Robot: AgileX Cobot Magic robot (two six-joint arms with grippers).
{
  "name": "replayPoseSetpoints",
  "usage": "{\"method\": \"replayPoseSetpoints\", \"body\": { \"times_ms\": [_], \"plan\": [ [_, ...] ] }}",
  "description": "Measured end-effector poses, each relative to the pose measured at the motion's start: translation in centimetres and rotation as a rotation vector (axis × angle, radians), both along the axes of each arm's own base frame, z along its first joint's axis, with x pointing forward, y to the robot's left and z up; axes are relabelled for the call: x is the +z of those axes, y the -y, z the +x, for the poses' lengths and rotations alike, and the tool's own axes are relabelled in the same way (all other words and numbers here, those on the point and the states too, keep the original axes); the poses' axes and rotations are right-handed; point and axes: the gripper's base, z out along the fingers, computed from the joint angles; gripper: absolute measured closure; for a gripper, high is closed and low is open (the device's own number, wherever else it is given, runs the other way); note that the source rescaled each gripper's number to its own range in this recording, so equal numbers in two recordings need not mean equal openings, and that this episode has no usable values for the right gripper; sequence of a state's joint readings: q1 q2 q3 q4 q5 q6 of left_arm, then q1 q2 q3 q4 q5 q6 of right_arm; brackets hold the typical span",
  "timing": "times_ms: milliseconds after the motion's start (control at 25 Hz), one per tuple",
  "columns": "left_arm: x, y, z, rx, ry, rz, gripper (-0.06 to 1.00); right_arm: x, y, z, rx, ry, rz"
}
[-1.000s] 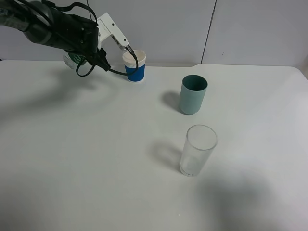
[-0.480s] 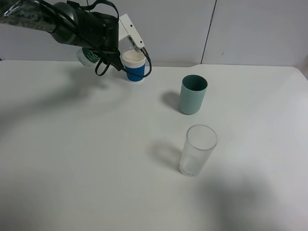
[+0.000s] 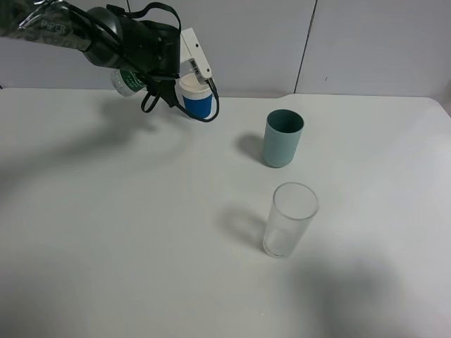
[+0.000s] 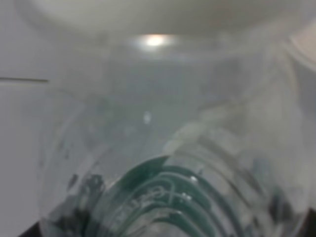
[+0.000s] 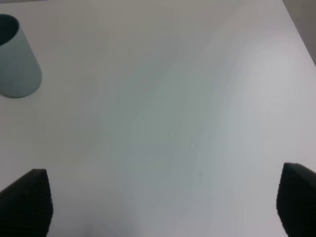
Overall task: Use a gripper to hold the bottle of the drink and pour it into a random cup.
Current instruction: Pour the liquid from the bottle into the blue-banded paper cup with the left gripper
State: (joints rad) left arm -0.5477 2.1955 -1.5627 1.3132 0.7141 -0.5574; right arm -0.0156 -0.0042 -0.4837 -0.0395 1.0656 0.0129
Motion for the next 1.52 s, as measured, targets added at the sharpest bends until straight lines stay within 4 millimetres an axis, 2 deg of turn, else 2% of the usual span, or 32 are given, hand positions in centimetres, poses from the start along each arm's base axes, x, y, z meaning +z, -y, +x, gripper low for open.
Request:
{"method": "replayPoseSetpoints", "body": {
  "times_ms": [520, 720, 1520],
  "plan": [
    [-0.3, 0.9, 2.0, 0.037, -0.023, 0.114, 0.87, 0.0, 0.0, 0.0, 0.000, 0.000, 0.000],
    [-0.3, 1.5, 2.0, 0.002, -0.027, 0.146, 0.87, 0.0, 0.0, 0.0, 0.000, 0.000, 0.000],
    [0.2, 1.4, 2.4, -0.075, -0.005, 0.310, 0.87, 0.0, 0.0, 0.0, 0.000, 0.000, 0.000]
  ]
}}
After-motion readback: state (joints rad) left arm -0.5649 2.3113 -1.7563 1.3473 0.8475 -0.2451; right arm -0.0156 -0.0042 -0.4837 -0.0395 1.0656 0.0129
